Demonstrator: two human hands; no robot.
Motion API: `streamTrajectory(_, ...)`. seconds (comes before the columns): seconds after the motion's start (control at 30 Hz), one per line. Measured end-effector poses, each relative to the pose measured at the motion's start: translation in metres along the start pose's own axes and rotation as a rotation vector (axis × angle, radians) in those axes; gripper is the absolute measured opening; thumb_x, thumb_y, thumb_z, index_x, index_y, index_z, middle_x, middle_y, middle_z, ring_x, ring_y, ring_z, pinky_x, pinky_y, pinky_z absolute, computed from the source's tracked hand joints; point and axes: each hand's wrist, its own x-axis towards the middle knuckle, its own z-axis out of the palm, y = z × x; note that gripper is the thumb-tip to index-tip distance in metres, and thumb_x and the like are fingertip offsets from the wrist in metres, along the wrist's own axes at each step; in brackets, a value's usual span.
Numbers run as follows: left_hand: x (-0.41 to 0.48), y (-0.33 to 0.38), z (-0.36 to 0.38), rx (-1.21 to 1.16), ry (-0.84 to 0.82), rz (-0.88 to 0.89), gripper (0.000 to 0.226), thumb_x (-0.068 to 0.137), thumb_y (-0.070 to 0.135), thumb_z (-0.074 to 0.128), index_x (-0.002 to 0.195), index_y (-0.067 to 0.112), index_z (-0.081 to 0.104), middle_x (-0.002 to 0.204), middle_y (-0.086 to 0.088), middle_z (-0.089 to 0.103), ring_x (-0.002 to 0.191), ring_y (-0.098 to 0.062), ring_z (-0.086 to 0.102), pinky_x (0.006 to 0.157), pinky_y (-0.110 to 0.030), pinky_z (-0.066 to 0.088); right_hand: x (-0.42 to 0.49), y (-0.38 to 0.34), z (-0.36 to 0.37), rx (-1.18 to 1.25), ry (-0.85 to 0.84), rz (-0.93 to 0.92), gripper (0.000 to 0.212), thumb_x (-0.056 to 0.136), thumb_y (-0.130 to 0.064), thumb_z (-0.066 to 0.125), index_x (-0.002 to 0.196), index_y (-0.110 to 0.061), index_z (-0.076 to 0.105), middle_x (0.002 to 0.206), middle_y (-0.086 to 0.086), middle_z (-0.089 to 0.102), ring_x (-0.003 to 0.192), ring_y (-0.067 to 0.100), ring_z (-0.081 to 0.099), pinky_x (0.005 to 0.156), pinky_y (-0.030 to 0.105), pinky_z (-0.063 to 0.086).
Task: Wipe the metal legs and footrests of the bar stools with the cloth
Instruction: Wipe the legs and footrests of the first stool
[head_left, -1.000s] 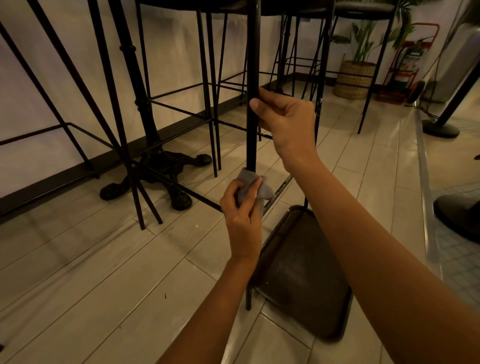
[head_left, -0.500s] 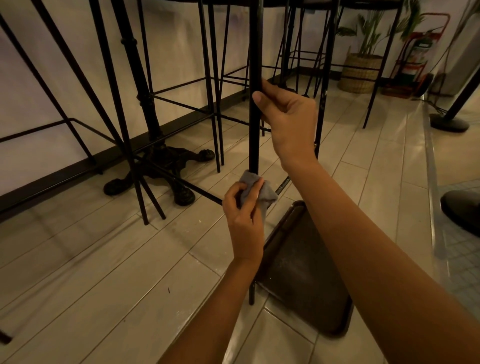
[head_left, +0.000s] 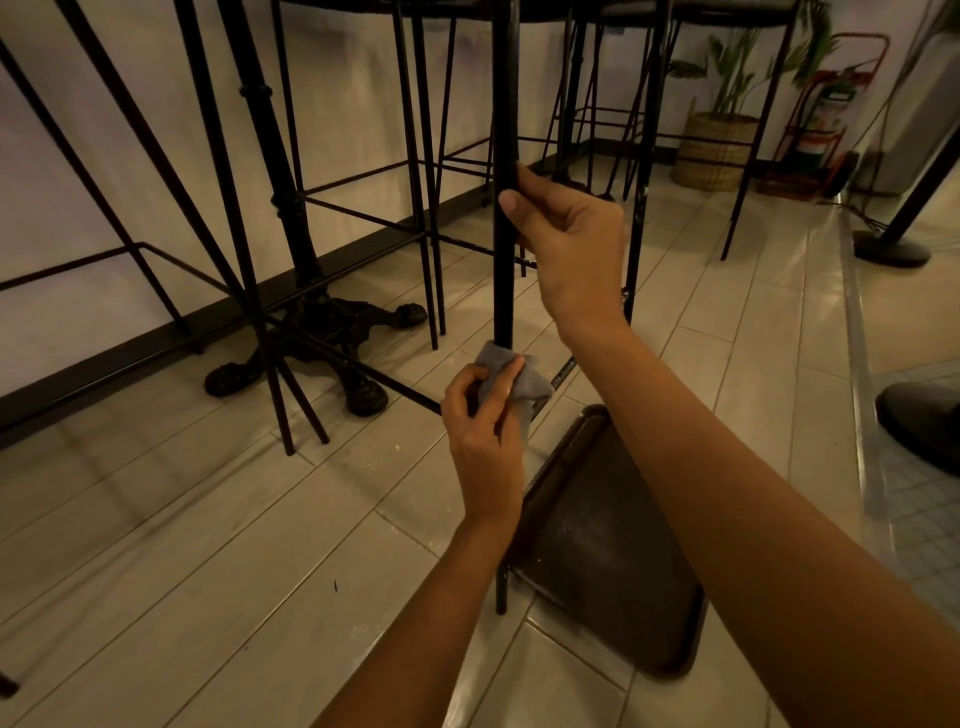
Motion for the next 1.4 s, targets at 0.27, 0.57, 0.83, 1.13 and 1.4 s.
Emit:
streamTrajectory(0.27, -0.003, -0.002, -0.005, -0.086, 0.007, -0.041, 0.031, 0.085, 0.032, 0.051, 0.114, 0.026, 0.059, 0.113, -0.007, 0.050, 0.104, -0.019, 0.053, 0.094, -0.010, 0.041, -0.020, 0.013, -0.001, -0.064, 0.036, -0.072, 0.034, 0.088, -0.005, 0.056, 0.122, -0.003, 0.055, 0.107, -0.007, 0.062, 0.088, -0.012, 0.059, 0.085, 0.009, 0.047)
streamTrajectory(0.57, -0.001, -0.004, -0.015, -0.143, -0.139, -0.037, 0.032, 0.086, 0.019, 0.055, 0.117, 0.024, 0.060, 0.120, -0.004, 0.042, 0.107, 0.011, 0.042, 0.087, -0.004, 0.040, -0.120, 0.071, -0.015, -0.070, 0.319, 0.137, 0.015, 0.093, -0.010, 0.048, 0.102, -0.015, 0.059, 0.101, 0.000, 0.061, 0.097, 0.012, 0.058, 0.086, 0.032, 0.052)
streamTrajectory(0.83, 0.002, -0.002, -0.024, -0.228, -0.197, -0.130, 0.045, 0.080, 0.029, 0.034, 0.114, 0.023, 0.062, 0.122, 0.002, 0.042, 0.114, -0.010, 0.047, 0.092, -0.022, 0.048, -0.161, 0.092, 0.005, 0.022, 0.254, 0.226, 0.023, 0.095, -0.008, 0.045, 0.104, -0.027, 0.053, 0.109, 0.001, 0.058, 0.101, 0.003, 0.057, 0.085, 0.013, 0.048)
streamTrajectory(1.13, 0.013, -0.005, -0.038, -0.093, -0.222, -0.028, 0.039, 0.088, 0.033, 0.038, 0.118, 0.023, 0.061, 0.117, -0.005, 0.058, 0.100, 0.001, 0.055, 0.079, -0.008, 0.047, -0.163, 0.105, 0.020, 0.053, 0.145, 0.195, 0.053, 0.094, -0.012, 0.048, 0.140, -0.030, 0.028, 0.141, -0.003, 0.042, 0.128, 0.005, 0.042, 0.106, 0.032, 0.040)
streamTrajectory(1.4, 0.045, -0.003, -0.030, -0.056, -0.160, -0.058, 0.026, 0.097, 0.022, 0.046, 0.119, 0.016, 0.059, 0.107, -0.005, 0.064, 0.097, -0.011, 0.059, 0.083, -0.021, 0.050, -0.146, 0.101, 0.035, -0.019, 0.255, 0.131, 0.058, 0.093, -0.003, 0.048, 0.132, -0.040, 0.028, 0.135, 0.009, 0.049, 0.124, 0.017, 0.049, 0.104, 0.035, 0.043)
